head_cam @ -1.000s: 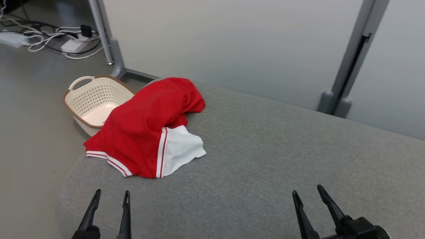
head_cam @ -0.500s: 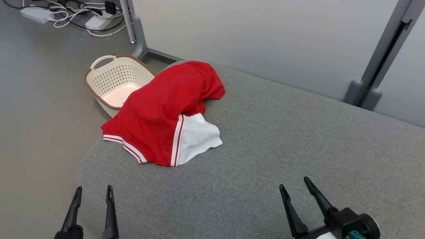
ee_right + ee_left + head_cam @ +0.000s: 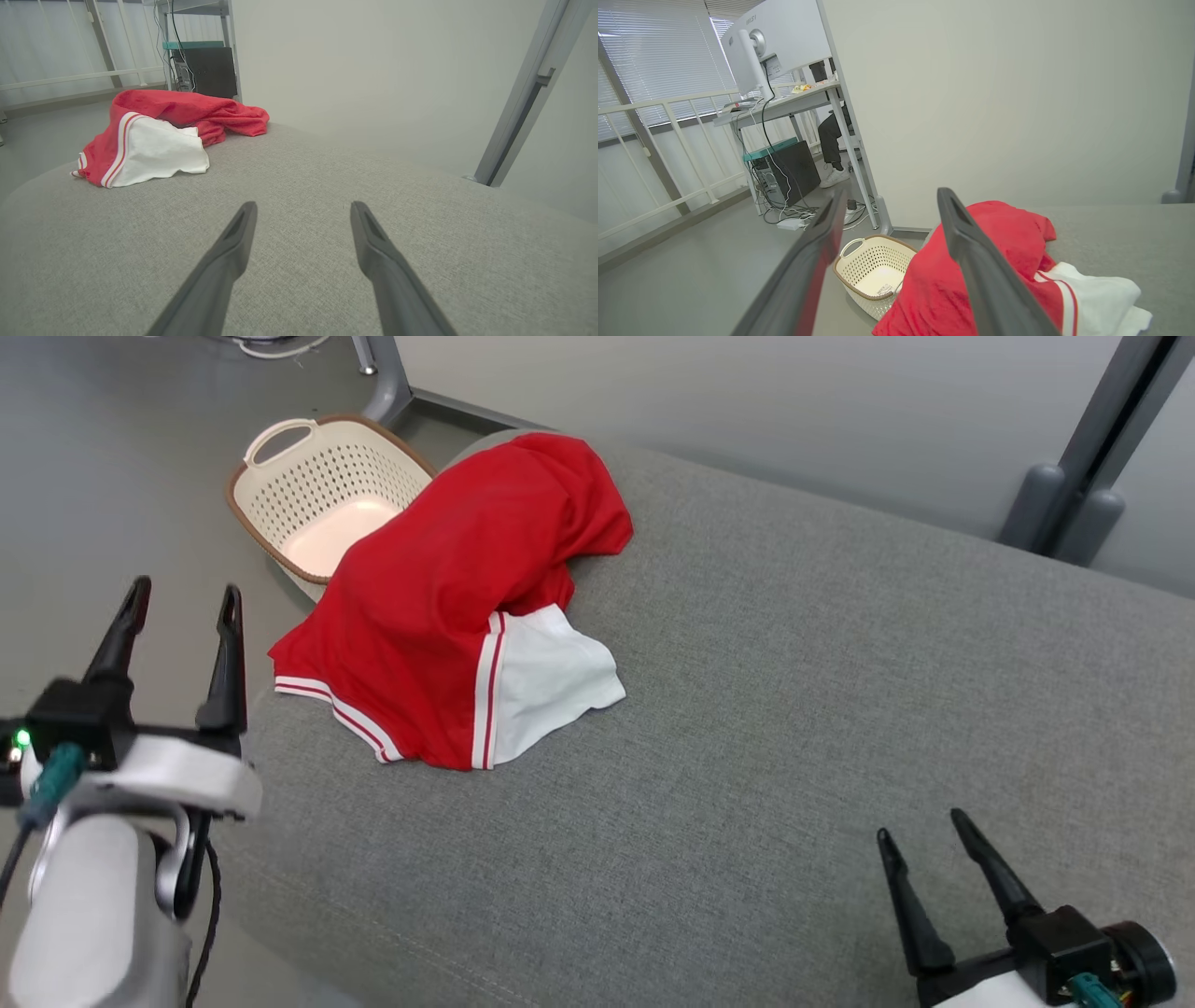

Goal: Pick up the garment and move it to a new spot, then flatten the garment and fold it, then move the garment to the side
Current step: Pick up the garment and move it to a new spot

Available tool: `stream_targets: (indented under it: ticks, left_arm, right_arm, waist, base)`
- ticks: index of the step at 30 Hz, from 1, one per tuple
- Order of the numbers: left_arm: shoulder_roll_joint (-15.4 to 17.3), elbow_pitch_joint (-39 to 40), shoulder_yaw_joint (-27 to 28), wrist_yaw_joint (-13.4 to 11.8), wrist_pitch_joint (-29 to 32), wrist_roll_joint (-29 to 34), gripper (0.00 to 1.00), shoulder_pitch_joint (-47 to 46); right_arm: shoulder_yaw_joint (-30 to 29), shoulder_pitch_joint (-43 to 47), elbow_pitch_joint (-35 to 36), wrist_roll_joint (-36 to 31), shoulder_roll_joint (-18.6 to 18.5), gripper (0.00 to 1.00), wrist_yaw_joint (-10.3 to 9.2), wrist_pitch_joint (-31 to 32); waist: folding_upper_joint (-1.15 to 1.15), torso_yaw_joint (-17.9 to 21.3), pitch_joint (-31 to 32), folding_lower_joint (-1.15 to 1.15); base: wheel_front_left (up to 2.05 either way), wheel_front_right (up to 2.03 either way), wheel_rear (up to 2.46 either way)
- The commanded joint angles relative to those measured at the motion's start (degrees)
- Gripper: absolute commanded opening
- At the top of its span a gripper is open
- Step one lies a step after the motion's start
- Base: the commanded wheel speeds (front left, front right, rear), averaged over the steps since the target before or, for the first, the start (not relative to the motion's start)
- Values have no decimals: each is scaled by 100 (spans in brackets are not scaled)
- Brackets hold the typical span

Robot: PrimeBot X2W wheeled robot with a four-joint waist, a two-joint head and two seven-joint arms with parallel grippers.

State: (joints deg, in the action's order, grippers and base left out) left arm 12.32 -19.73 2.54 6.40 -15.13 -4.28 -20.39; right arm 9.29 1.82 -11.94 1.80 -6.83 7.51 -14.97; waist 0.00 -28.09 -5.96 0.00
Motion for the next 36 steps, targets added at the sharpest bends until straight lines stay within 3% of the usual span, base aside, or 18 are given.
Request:
stream_targets:
  ticks: [1, 7, 15, 22, 30, 31, 32, 33, 34, 36]
  left_arm:
    - [34, -91, -27, 25, -4, -46, 100, -122]
    - [153, -1678, -550, 103, 424, -577, 100, -1702]
    - [310, -2924, -1624, 100, 1760, -1900, 100, -3271]
    - [408, -3438, -2164, 101, 2733, -3042, 100, -3847]
    - [692, -3805, -2633, 102, 2678, -3584, 100, -3852]
    - [698, -3829, -2666, 102, 2648, -3661, 85, -3847]
    - [682, -3821, -2716, 102, 2641, -3736, 44, -3831]
    - [689, -3801, -2770, 102, 2630, -3796, 15, -3811]
    - [714, -3779, -2835, 102, 2608, -3860, 0, -3791]
    - [743, -3727, -2994, 102, 2617, -4004, 0, -3737]
  right_arm:
    - [-48, 4, 26, -34, -48, 100, -4, -34]
    - [-193, -189, 230, -121, -322, 100, -4, -34]
    - [-282, -495, 443, -135, -722, 100, -4, -34]
    - [-457, -658, 540, -129, -921, 100, -4, -21]
    - [-578, -766, 521, -150, -924, 100, -9, -7]
    - [-589, -775, 513, -152, -925, 100, -9, -5]
    - [-599, -780, 505, -153, -923, 100, -9, -1]
    - [-609, -787, 499, -154, -925, 100, -9, -1]
    - [-617, -800, 493, -154, -927, 100, -9, 0]
    - [-616, -829, 476, -154, -934, 100, -10, 0]
  waist:
    - [0, 26, -166, 0]
    - [0, 266, -692, 0]
    - [0, 534, -1438, 0]
    - [0, 692, -1950, 0]
    - [0, 827, -2188, 0]
    - [0, 825, -2202, 0]
    - [0, 821, -2213, 0]
    - [0, 813, -2225, 0]
    - [0, 805, -2236, 0]
    - [0, 792, -2246, 0]
  base:
    - [0, 0, 0]
    - [0, 0, 0]
    - [0, 0, 0]
    - [0, 0, 0]
    - [0, 0, 0]
    - [0, 0, 0]
    - [0, 0, 0]
    - [0, 0, 0]
    - [0, 0, 0]
    - [0, 0, 0]
